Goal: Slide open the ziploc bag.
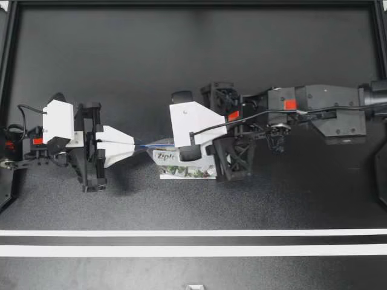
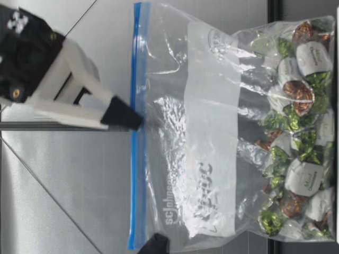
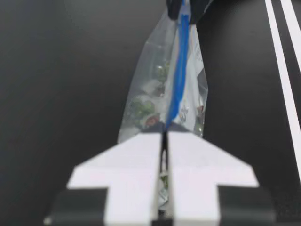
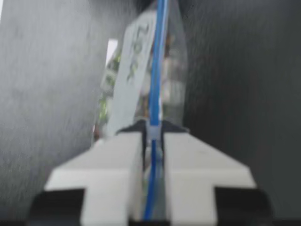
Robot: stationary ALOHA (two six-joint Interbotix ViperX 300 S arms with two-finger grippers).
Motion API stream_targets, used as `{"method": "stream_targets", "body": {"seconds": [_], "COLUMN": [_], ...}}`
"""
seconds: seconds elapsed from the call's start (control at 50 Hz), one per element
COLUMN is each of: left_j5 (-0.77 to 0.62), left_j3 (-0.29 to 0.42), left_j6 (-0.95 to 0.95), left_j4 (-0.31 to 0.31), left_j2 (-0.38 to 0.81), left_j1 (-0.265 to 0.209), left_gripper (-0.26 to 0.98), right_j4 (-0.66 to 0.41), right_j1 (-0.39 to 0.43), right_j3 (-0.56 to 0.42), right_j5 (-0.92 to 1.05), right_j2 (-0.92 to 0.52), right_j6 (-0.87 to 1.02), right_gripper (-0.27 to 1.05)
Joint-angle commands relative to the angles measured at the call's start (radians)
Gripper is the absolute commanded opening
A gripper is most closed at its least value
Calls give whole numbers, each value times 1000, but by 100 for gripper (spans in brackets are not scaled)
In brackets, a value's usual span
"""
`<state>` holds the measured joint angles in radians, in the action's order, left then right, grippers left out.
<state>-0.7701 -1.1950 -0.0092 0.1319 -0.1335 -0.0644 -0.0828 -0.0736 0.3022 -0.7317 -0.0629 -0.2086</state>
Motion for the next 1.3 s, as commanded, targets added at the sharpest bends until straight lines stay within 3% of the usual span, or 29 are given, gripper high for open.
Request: {"method": "stream_targets", "body": {"seconds": [0.0, 0.54, 0.92, 1.06, 1.28], "left_j5": [-5, -3, -3, -3, -3], "left_j3": [2, -9, -5, 2, 15], "left_j6": [2, 2, 6, 8, 11], "left_j4": [2, 12, 12, 6, -11], "left_j2": [-9, -15, -15, -17, -18], "left_j1": [-3, -3, -3, -3, -3], "left_gripper": [-21, -21, -21, -20, -12], "right_j4": [-2, -2, -2, 0, 2], "right_j1": [-9, -41, -43, -43, -43], "right_j3": [6, 199, 261, 272, 285], "right_j5": [-34, -46, -12, 15, 49], "right_j2": [51, 207, 238, 238, 235], "right_j6": [-2, 14, 17, 18, 20], "right_gripper": [-13, -13, -12, -7, 12]}}
